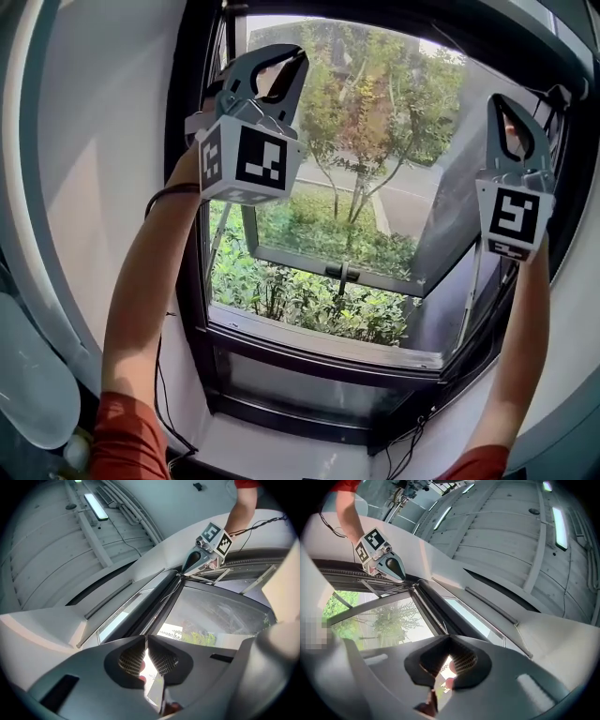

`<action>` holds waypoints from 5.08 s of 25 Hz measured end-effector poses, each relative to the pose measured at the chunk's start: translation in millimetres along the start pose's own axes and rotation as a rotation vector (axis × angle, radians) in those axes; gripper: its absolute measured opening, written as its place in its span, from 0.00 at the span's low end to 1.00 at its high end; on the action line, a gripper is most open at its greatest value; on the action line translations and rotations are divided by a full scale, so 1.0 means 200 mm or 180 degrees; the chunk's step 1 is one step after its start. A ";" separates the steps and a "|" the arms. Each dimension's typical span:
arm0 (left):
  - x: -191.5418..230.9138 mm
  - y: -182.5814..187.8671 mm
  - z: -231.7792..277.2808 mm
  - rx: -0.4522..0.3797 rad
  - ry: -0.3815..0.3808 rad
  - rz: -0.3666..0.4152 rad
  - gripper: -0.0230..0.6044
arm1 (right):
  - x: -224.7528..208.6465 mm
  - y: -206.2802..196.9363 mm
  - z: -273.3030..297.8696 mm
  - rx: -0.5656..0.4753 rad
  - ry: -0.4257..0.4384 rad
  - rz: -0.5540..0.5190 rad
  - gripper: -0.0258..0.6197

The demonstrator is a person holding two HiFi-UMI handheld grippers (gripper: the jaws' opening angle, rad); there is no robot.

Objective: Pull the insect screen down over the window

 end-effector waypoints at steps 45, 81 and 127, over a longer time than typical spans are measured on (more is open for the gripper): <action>0.15 -0.23 0.57 0.1124 -0.0853 0.1525 0.31 | -0.22 -0.41 0.39 0.1490 0.1228 -0.1598 0.30; 0.01 -0.27 0.38 0.1247 -0.1271 0.1457 0.35 | -0.08 -0.42 0.18 0.1600 0.1511 -0.1431 0.30; -0.43 -0.19 -0.30 0.1321 -0.1783 0.1216 0.35 | 0.34 -0.30 -0.49 0.1552 0.2084 -0.1167 0.30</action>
Point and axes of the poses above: the fingertips, and each gripper's own axes: z forward along the fingers, x to its left, y out of its top, the point moved 6 cm from there along -z, backward along the fingers, and after that the axes turned 15 degrees about -x, right-handed, at the moved point
